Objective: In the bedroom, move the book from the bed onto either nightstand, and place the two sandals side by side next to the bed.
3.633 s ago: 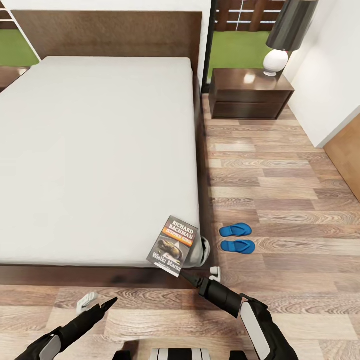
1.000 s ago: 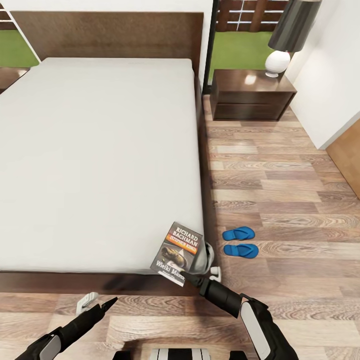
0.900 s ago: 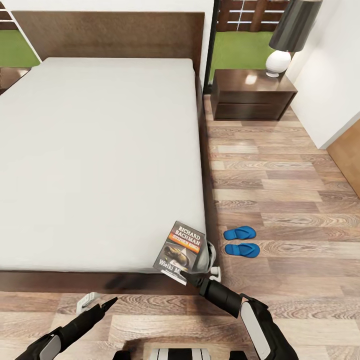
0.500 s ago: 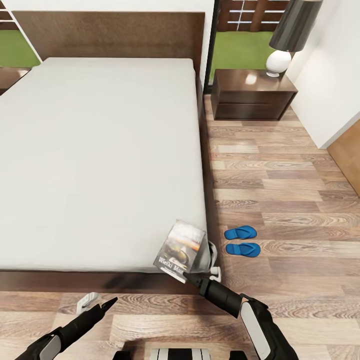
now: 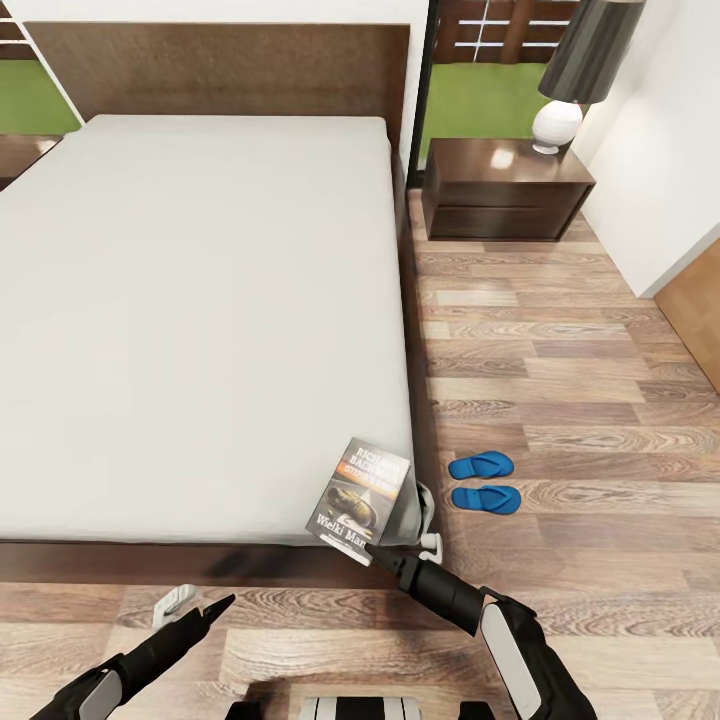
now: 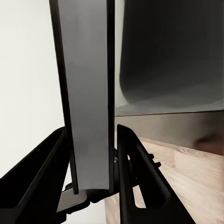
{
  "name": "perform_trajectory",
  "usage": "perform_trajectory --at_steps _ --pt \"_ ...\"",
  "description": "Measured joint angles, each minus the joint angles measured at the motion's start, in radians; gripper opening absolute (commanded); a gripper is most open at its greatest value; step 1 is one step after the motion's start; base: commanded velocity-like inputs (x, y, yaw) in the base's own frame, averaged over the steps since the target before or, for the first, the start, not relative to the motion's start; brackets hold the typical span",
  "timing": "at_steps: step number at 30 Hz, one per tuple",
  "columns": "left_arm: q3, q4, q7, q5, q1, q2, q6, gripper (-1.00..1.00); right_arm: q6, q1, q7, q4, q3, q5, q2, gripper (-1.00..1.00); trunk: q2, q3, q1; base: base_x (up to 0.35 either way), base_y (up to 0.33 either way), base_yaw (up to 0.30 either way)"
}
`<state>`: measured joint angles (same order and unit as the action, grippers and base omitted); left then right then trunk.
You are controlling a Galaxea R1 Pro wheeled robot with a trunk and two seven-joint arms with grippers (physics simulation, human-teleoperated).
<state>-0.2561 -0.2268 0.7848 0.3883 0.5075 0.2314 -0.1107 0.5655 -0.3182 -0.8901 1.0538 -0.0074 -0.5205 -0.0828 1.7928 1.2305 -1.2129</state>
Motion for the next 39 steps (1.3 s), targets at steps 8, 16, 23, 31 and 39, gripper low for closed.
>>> perform_trajectory --at_steps 8,16,23,31,39 --pt "0.0 0.0 0.0 0.0 0.0 0.0 -0.001 1.0 0.001 0.001 0.0 0.0 0.0 -0.001 0.0 -1.0 -0.021 -0.009 0.011 0.0 0.0 0.0" --pt "0.0 0.0 0.0 0.0 0.0 0.0 -0.002 1.0 0.001 0.0 0.0 0.0 0.0 0.0 0.0 -1.0 -0.077 -0.034 0.042 0.0 0.0 0.0" --pt "0.0 0.0 0.0 0.0 0.0 0.0 -0.002 1.0 0.001 0.001 0.0 0.0 0.0 -0.001 0.0 -1.0 -0.126 -0.056 0.069 0.0 0.0 0.0" --pt "0.0 0.0 0.0 0.0 0.0 0.0 -0.002 1.0 0.001 0.0 0.0 0.0 0.0 0.0 -0.001 -1.0 -0.182 -0.081 0.1 0.0 0.0 0.0" --pt "0.0 0.0 0.0 0.0 0.0 0.0 -0.002 1.0 0.006 0.0 0.001 0.0 0.001 0.001 0.0 -1.0 -0.238 -0.106 0.13 0.0 0.0 0.0"
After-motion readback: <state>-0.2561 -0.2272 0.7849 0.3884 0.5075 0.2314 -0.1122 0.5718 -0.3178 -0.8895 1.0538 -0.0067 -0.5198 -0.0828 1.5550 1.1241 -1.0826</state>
